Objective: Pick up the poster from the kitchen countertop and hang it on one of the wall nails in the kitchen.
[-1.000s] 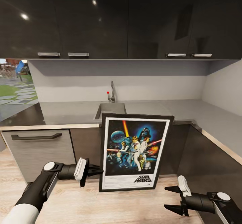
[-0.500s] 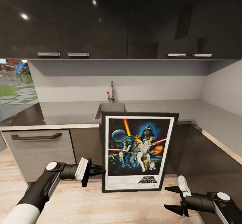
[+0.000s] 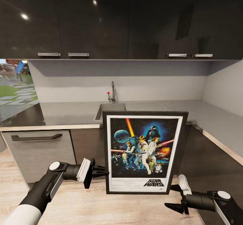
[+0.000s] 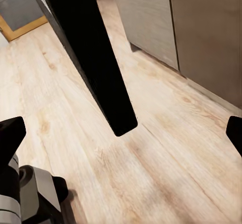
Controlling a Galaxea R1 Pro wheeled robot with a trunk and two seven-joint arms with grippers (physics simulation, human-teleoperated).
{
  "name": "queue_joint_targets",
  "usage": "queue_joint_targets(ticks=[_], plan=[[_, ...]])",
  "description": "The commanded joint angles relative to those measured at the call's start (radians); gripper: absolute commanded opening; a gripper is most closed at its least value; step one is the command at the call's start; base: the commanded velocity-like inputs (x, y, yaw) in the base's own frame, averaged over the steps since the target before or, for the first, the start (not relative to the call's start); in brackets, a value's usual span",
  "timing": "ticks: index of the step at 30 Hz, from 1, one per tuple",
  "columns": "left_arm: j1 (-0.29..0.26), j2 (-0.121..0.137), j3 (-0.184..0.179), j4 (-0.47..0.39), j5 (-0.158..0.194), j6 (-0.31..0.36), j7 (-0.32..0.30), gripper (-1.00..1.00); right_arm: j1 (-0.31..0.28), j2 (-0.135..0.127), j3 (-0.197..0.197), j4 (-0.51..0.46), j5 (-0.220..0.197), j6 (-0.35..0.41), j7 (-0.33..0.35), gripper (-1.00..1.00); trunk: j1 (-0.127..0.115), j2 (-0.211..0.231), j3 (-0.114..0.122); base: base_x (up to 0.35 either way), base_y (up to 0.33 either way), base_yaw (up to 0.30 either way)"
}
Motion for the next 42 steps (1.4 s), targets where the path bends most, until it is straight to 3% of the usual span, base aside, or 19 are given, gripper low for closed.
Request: queue_joint_targets(ticks=[1,17,24,33,42], plan=[[-0.001,0.001,-0.003,0.001,0.006,-0.013,0.0,-1.0,-0.002,0.0,0.0,0.001,-0.001,-0.005,0.002,1.0,0.0,-0.001,-0.001,0.0,0.0,0.0],[-0.001,0.002,-0.004,0.002,0.006,-0.013,0.0,-1.0,-0.031,0.01,0.002,-0.018,-0.003,-0.007,0.001,1.0,0.0,-0.001,-0.001,0.0,0.0,0.0],[-0.001,0.001,-0.004,0.004,0.006,-0.013,0.0,-1.0,-0.032,0.03,0.004,-0.039,-0.003,-0.013,0.002,1.0,0.0,-0.001,-0.001,0.0,0.0,0.0],[-0.001,0.003,-0.004,0.009,0.006,-0.013,0.0,-1.0,-0.031,0.03,0.004,-0.037,-0.003,-0.016,0.002,1.0,0.0,-0.001,-0.001,0.0,0.0,0.0],[-0.001,0.031,-0.004,0.01,0.017,-0.013,0.0,-1.0,-0.031,0.028,0.002,-0.033,-0.003,-0.016,0.001,1.0,0.0,-0.001,-0.001,0.0,0.0,0.0]])
